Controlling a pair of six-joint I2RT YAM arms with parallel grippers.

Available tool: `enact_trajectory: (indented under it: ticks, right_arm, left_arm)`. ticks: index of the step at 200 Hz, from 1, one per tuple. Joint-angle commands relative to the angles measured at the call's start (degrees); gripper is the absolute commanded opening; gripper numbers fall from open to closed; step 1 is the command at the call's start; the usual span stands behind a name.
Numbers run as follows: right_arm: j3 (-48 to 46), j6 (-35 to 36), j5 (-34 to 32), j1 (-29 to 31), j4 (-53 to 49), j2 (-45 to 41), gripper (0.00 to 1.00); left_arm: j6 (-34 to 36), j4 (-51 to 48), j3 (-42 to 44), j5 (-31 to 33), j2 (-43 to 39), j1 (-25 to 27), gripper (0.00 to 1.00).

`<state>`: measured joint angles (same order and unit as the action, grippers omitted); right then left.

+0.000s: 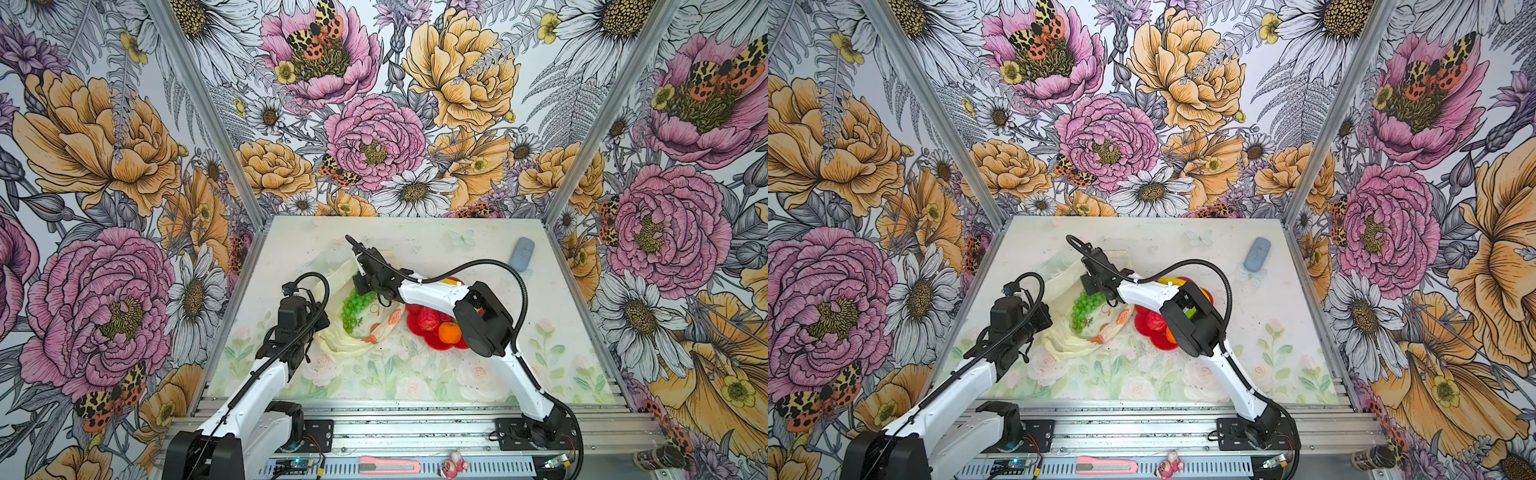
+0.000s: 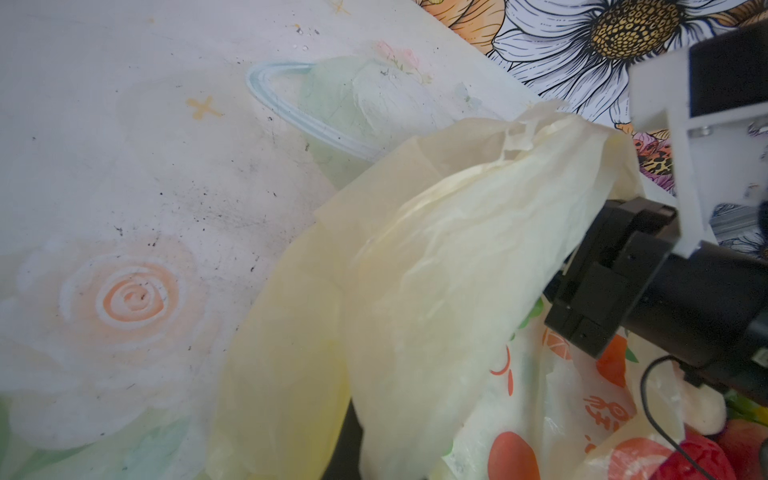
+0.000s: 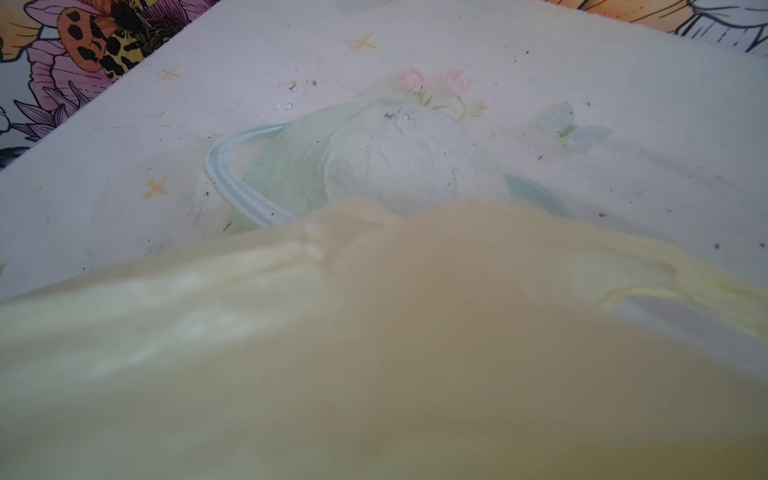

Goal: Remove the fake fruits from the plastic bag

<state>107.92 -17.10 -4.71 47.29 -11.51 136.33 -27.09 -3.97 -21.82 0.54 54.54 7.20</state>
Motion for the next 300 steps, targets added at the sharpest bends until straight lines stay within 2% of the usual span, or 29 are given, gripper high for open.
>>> enact_trajectory:
  ticks: [1, 110, 300]
  right_arm:
    - [-1.02, 0.38, -0.96, 0.42, -0.26, -5.02, 0.00]
    - [-8.29, -0.48, 2.95, 1.73, 0.18, -14.75, 0.00]
    - [-21.03, -0.89, 5.84, 2.73, 0.37, -39.94, 0.00]
  left_arm:
    - [-0.76, 1.44, 0.75, -1.08, 0.22, -0.61, 0.00]
    - [-0.68, 1.37, 0.81, -0.93, 0.30, -0.62, 0.00]
    - [-0.75, 1.55, 0.65, -0.90, 0.91, -0.52, 0.00]
